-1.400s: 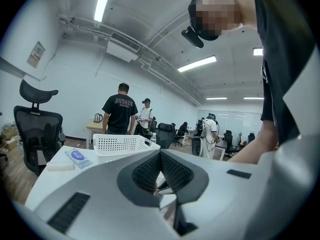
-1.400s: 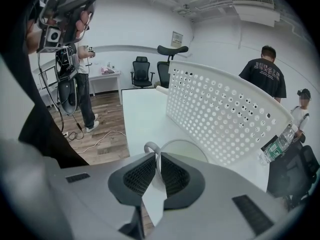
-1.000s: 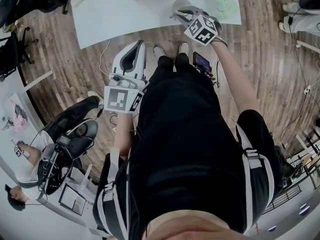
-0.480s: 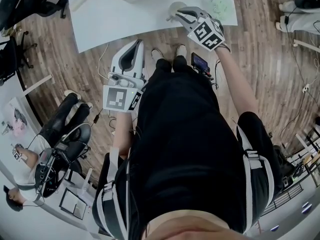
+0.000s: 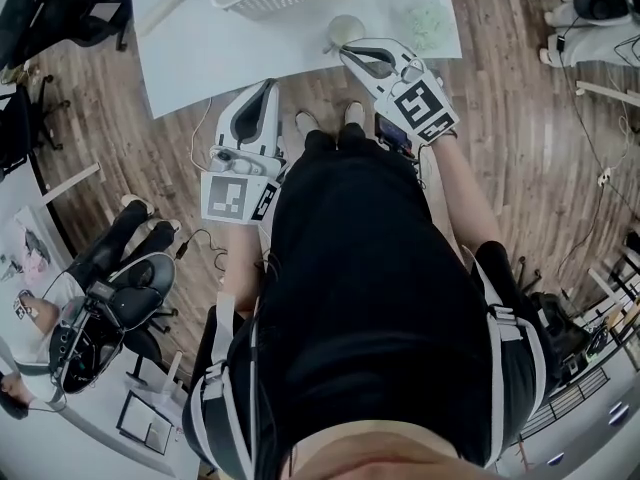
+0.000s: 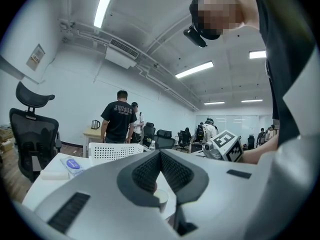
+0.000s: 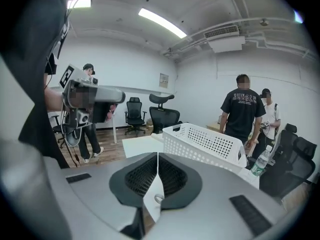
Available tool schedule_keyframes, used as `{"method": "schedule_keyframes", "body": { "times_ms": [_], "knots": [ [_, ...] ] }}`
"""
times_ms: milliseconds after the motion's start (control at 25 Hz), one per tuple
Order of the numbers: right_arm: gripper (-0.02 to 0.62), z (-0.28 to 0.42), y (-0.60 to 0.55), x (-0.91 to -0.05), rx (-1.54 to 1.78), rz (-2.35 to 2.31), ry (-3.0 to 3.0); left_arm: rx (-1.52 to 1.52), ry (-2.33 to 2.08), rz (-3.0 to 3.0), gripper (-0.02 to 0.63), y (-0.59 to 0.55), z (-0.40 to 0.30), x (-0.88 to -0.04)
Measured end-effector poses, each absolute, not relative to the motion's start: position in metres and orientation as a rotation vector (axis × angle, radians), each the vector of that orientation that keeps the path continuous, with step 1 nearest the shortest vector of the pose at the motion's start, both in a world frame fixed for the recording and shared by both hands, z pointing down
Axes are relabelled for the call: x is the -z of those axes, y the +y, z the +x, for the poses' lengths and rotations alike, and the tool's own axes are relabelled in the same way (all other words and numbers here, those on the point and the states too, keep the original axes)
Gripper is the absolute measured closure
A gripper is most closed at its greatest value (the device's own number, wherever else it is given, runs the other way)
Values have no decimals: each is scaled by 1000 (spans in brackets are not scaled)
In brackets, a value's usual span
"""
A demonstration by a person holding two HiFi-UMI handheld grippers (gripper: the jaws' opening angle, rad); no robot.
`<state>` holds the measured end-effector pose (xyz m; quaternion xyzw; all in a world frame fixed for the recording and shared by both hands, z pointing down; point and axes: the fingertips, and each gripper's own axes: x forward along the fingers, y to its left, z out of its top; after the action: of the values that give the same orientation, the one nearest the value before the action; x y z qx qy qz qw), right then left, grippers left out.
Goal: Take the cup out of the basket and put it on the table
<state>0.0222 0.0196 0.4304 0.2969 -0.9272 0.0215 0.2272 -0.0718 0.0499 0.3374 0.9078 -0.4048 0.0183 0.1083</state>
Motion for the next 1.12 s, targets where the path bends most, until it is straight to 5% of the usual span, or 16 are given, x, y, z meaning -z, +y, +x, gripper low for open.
{"method": "schedule_keyframes", "body": {
  "times_ms": [1120],
  "knots": [
    [575, 21, 62, -346, -67, 931, -2853, -51, -1135, 2724, 587, 63, -41, -327]
  ]
}}
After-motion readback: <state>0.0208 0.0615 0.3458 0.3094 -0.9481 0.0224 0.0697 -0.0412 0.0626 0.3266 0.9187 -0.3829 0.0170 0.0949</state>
